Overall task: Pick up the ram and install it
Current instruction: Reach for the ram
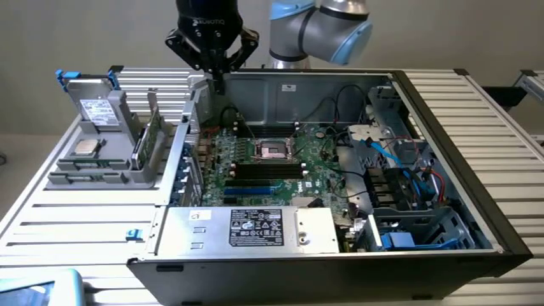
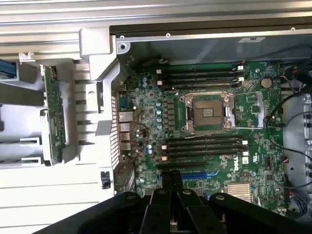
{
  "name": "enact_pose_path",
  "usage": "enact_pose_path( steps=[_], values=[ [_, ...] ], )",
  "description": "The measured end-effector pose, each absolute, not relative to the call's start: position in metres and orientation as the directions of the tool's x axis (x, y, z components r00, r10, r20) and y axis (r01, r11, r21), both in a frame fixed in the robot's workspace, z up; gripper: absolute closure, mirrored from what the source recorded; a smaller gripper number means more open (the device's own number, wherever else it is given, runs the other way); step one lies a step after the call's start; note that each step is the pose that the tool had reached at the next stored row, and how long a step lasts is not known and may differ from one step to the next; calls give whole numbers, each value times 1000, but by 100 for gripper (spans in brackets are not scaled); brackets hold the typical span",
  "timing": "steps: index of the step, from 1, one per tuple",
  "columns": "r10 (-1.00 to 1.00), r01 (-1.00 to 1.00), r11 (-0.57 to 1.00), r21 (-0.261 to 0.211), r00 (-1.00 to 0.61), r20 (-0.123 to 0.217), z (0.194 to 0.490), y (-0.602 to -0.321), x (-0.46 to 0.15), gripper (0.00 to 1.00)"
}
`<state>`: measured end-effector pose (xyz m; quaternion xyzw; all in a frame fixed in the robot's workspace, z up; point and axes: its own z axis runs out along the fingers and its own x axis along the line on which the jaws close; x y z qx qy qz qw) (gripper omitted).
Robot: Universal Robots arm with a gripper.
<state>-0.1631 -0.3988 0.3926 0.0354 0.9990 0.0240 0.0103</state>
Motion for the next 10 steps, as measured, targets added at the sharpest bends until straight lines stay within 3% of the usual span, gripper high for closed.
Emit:
enact_pose_path(
  steps=[10],
  values=[
    [71, 70, 996, 49, -997, -19, 393, -399, -208, 89]
  ],
)
